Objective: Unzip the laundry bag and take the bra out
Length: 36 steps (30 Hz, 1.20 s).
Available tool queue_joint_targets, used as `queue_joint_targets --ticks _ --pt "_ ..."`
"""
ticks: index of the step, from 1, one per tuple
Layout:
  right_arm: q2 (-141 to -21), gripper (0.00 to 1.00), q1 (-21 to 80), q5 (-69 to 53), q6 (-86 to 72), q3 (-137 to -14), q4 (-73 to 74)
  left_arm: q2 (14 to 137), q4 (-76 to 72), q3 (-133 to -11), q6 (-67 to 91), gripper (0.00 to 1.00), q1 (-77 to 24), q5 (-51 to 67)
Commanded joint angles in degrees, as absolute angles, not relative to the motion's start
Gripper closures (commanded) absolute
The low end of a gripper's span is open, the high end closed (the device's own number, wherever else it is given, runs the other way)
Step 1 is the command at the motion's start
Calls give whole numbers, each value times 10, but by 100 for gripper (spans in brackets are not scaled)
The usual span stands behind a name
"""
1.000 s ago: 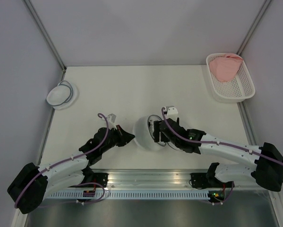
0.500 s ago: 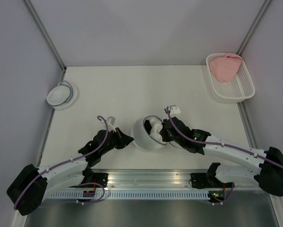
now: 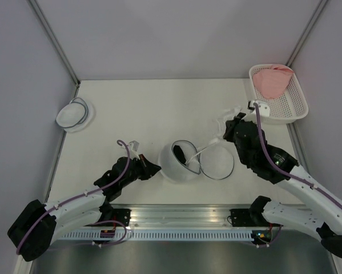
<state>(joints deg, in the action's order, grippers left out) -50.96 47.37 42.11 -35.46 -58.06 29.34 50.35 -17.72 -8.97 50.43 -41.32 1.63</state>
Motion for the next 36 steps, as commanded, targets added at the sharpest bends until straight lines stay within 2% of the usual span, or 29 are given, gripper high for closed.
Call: queue_joint_targets --ticks 1,3,10,13,16,24,28,31,36 --pt "-572 100 400 487 -340 -651 308 498 -185 -89 490 98 -410 29" --pt "-610 100 351 461 -338 -682 297 491 -180 -91 488 98 -410 33" --pt "-739 100 69 309 -335 -754 186 461 -165 -99 497 98 -410 66" --pt "-806 99 6 266 -333 -828 170 457 -156 -108 493 98 -410 71" --pt "-836 100 -54 203 -340 -849 108 463 -142 -125 484 98 -410 80" --pt "-933 99 -120 146 -338 -990 64 495 -137 -166 479 98 -409 101" --pt "-992 99 -132 124 -335 -1112 97 520 -146 -171 477 98 -407 108" --pt "-1033 100 -135 123 -337 -1143 104 529 -155 -172 477 98 -399 115" --pt "-1068 100 -136 121 -333 -1129 105 532 -165 -170 482 98 -388 131"
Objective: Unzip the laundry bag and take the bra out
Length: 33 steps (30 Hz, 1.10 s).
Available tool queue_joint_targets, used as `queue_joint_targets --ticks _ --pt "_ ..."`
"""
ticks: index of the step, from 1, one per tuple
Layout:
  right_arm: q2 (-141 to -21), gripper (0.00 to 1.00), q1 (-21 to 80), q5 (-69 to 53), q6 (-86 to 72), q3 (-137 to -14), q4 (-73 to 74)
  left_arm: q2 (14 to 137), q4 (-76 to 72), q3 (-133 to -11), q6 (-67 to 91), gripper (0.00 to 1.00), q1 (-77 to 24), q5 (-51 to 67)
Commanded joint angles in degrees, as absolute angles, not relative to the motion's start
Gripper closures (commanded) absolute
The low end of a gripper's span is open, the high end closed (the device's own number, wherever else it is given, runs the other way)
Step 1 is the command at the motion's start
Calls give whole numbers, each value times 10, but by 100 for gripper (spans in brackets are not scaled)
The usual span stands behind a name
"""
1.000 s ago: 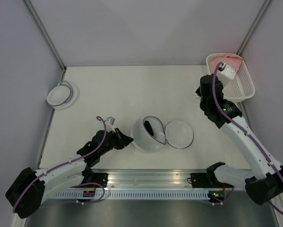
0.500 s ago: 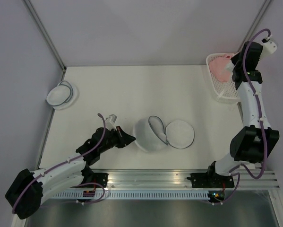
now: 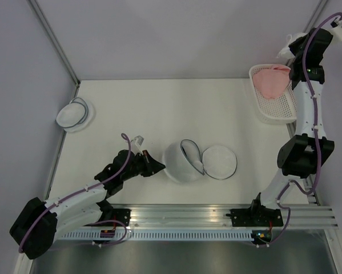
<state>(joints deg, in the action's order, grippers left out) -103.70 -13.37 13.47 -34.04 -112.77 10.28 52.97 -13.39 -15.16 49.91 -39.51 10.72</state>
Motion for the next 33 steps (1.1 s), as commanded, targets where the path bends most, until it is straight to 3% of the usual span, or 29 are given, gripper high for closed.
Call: queue_joint_targets --ticks 1,11,13,15,18,22,28,33 --pt "-1072 99 -136 122 -333 -1119 105 532 -166 -167 483 98 -387 132" --pt "-1078 98 -135 176 -362 -904 64 528 -178 -156 485 98 -368 149" --pt "-1079 76 -135 160 -362 -888 62 526 -176 -156 484 98 -366 151" --pt "-1078 35 -134 142 -358 -882 56 524 -177 -156 482 98 -365 153" --pt "-1058 17 -128 120 -343 -887 69 520 -176 -154 477 98 -364 151" --pt "-983 13 -107 111 -322 -864 91 524 -184 -149 476 98 -362 150" --pt "-865 14 1 61 -289 -762 171 533 -207 -134 481 98 -362 146" --pt "-773 14 119 -122 -301 -574 117 530 -202 -134 469 98 -357 142"
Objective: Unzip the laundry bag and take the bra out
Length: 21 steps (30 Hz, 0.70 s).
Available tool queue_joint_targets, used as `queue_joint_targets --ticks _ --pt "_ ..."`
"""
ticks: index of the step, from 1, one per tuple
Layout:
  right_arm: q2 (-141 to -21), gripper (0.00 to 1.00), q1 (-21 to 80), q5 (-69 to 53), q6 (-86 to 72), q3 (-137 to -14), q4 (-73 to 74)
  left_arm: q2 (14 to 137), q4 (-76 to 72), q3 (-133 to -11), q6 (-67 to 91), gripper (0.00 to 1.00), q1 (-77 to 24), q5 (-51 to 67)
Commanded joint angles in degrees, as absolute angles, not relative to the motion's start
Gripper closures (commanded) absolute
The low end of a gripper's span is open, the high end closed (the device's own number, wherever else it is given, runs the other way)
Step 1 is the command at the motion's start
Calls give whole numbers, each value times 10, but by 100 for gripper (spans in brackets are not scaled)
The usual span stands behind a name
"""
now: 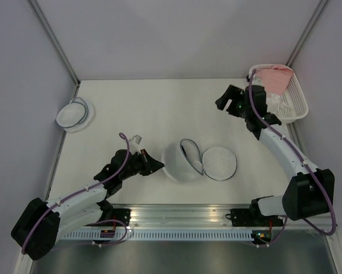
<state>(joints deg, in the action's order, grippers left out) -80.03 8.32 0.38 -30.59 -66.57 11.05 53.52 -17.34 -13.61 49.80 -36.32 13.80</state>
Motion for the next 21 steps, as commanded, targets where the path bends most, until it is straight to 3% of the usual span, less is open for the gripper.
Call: queue_joint_targets --ticks 1,8,14,21 --pt "-761 14 134 -134 -299 -550 108 527 -200 -134 464 98 -356 140" --pt "-652 14 261 -205 -322 -367 42 498 -187 -127 459 98 -347 133" --pt "-602 13 348 -220 -348 -324 5 480 -184 -120 464 98 -346 134" --pt "-642 14 395 -233 -367 -331 -61 458 -182 -120 475 98 -346 141"
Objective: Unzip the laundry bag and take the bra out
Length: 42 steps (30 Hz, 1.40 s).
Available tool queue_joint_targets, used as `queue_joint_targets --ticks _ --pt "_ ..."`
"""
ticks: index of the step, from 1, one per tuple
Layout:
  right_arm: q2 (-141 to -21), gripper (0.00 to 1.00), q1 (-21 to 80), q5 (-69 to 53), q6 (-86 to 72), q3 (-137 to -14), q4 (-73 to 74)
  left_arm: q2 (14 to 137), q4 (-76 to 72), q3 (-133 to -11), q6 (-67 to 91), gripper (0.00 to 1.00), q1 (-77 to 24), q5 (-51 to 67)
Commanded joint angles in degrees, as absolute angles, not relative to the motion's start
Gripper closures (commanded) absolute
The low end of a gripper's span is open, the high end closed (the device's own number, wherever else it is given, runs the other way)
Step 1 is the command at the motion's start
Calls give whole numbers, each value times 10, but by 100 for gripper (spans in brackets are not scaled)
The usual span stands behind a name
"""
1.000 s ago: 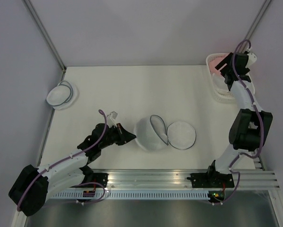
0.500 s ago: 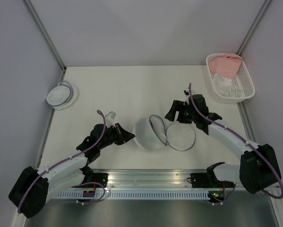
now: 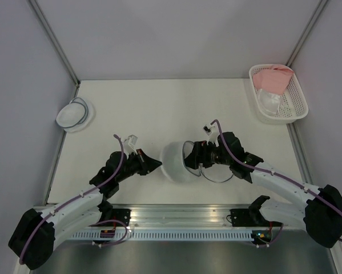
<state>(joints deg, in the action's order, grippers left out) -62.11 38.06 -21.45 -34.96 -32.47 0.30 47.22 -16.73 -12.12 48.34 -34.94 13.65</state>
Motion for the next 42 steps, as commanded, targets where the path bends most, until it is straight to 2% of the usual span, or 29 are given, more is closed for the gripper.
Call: queue_joint_targets --ticks 1,9,16,20,24,26,29,30,33,40,42 --pt "-649 15 401 -229 -369 -336 -67 456 -182 -121 478 98 -346 142" --pt "-725 20 457 -201 -399 -353 -143 447 -206 -114 503 98 -346 163" --pt "-769 20 504 -12 -413 -359 -153 446 -230 -95 522 98 -346 185" --pt "-819 27 518 130 -426 -373 -138 436 -229 -87 526 98 -346 189" --pt "-861 34 534 191 -423 -388 -129 419 -215 -85 525 98 -346 188" --pt "-887 39 536 189 -417 -395 -141 413 -211 -84 524 98 -347 186" --pt "-909 56 536 167 -408 -398 -170 412 -209 -82 525 98 -346 185" --pt "-909 73 536 164 -410 -398 -177 410 -207 -82 524 98 -346 186" --pt "-895 100 537 162 -404 -396 -167 401 -197 -82 523 98 -346 183" --pt "-767 100 537 171 -368 -373 -74 367 -144 -84 509 98 -346 156" --pt "-708 100 536 135 -348 -371 -37 359 -131 -84 504 98 -346 147"
